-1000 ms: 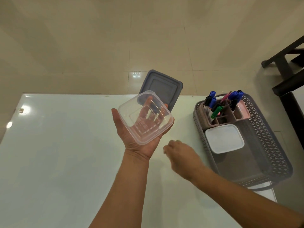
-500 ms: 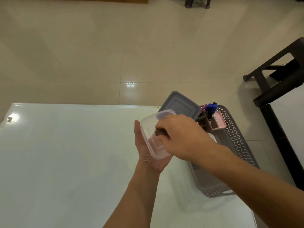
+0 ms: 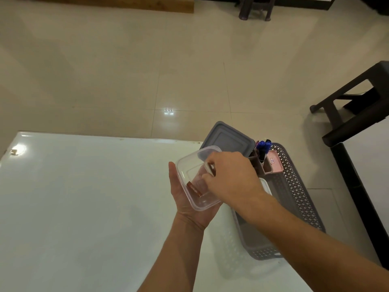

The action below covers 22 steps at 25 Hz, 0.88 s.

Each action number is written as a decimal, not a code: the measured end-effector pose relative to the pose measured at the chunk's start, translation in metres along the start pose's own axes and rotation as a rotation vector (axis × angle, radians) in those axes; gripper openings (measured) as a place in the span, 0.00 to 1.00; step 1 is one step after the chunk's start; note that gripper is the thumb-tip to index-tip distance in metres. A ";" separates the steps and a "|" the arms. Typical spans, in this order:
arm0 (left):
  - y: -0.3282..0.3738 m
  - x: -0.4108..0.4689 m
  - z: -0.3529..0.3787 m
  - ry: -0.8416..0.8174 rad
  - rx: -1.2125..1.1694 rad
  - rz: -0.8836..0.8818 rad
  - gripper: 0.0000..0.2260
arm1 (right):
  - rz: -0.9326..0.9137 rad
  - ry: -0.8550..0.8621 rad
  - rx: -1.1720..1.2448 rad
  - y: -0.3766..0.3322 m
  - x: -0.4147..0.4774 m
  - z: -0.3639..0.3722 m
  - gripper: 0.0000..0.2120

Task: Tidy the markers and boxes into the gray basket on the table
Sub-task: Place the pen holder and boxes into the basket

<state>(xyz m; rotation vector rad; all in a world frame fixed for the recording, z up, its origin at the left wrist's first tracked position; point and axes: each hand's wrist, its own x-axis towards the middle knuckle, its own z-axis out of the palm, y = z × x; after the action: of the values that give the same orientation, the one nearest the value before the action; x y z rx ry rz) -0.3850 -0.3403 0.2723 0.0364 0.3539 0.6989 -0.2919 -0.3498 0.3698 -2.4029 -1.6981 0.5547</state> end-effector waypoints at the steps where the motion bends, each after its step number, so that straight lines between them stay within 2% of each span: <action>1: -0.001 0.001 -0.001 0.026 -0.002 0.004 0.40 | -0.026 -0.011 -0.047 -0.001 -0.002 0.002 0.19; 4: -0.002 0.001 0.005 0.044 0.050 0.001 0.40 | -0.075 0.055 -0.080 0.001 -0.014 -0.003 0.19; 6: -0.002 0.002 0.005 0.098 0.021 -0.052 0.42 | -0.064 0.297 -0.023 0.012 -0.022 -0.021 0.19; 8: -0.005 0.002 0.005 0.045 0.001 -0.104 0.46 | 0.024 0.515 0.022 0.035 -0.020 -0.037 0.25; 9: -0.007 0.001 0.006 0.030 0.011 -0.121 0.46 | 0.098 0.504 0.061 0.049 -0.015 -0.044 0.27; 10: -0.011 0.001 0.006 0.028 0.024 -0.130 0.47 | 0.186 0.410 0.151 0.060 -0.007 -0.050 0.26; 12: -0.018 0.000 0.007 -0.013 -0.009 -0.169 0.49 | 0.315 0.221 0.471 0.080 0.006 -0.056 0.14; 13: -0.020 0.000 0.008 -0.028 -0.021 -0.182 0.50 | 0.351 0.210 0.578 0.092 0.010 -0.058 0.07; 14: -0.023 0.000 0.011 -0.044 -0.025 -0.186 0.49 | 0.386 0.261 0.600 0.102 0.011 -0.063 0.03; 16: -0.029 0.000 0.015 -0.054 -0.033 -0.188 0.47 | 0.455 0.435 0.620 0.124 0.003 -0.078 0.04; 18: -0.037 0.001 0.024 -0.057 -0.066 -0.177 0.44 | 0.502 0.541 0.861 0.136 -0.014 -0.089 0.07; 20: -0.047 0.006 0.034 -0.049 -0.088 -0.168 0.41 | 0.496 0.463 1.044 0.130 -0.038 -0.085 0.08; 22: -0.059 0.011 0.044 -0.077 -0.078 -0.175 0.41 | 0.440 0.391 1.000 0.113 -0.059 -0.067 0.08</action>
<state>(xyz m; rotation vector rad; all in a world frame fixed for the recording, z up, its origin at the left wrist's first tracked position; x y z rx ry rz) -0.3260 -0.3754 0.3018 -0.0407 0.2520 0.5364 -0.1842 -0.4385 0.4072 -1.8967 -0.4959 0.6975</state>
